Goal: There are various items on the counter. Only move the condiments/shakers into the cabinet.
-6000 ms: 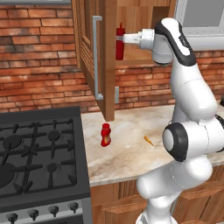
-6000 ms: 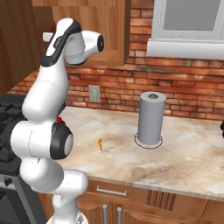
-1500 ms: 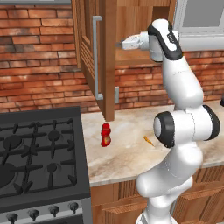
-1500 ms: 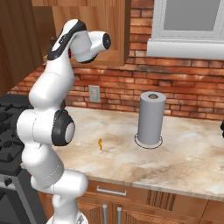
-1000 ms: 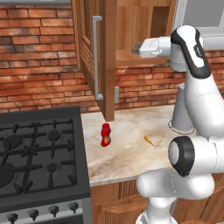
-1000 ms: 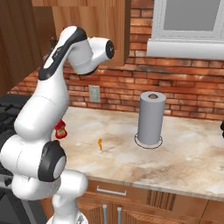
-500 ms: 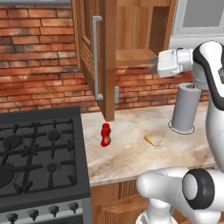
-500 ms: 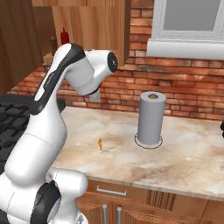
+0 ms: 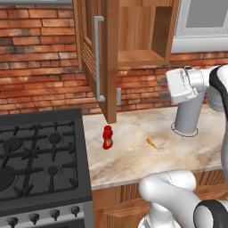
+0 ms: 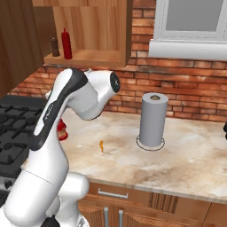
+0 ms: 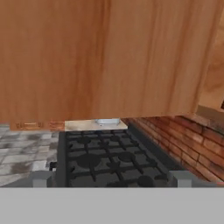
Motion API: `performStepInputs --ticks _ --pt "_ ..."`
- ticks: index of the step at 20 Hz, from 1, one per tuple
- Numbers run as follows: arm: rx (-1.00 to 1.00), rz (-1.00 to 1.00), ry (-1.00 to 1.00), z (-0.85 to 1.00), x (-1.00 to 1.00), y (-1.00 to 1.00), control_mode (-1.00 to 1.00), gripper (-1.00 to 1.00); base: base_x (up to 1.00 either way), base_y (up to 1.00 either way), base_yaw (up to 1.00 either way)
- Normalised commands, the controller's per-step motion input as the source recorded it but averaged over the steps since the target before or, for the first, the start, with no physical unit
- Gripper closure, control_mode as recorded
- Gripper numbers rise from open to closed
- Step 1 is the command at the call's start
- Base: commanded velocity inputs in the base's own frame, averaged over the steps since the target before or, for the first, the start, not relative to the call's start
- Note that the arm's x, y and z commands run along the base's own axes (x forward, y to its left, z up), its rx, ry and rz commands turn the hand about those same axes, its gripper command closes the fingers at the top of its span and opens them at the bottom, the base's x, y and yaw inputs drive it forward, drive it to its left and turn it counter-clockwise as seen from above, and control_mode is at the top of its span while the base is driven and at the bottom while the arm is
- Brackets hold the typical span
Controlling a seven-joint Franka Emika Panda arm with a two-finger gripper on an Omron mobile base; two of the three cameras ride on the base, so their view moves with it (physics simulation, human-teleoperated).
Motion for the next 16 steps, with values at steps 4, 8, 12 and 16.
performStepInputs --ticks 4,8,12,16 --pt "0.0 0.13 0.0 -0.56 0.0 0.0 -1.0 -1.0 0.0 0.0 0.0" --pt "0.0 0.14 0.0 -0.58 0.12 0.0 -1.0 -1.0 0.0 0.0 0.0" --pt "0.0 0.14 0.0 -0.57 0.19 0.05 -1.0 -1.0 0.0 0.0 0.0" --pt "0.0 0.13 0.0 -0.58 0.32 0.11 -1.0 -1.0 0.0 0.0 0.0"
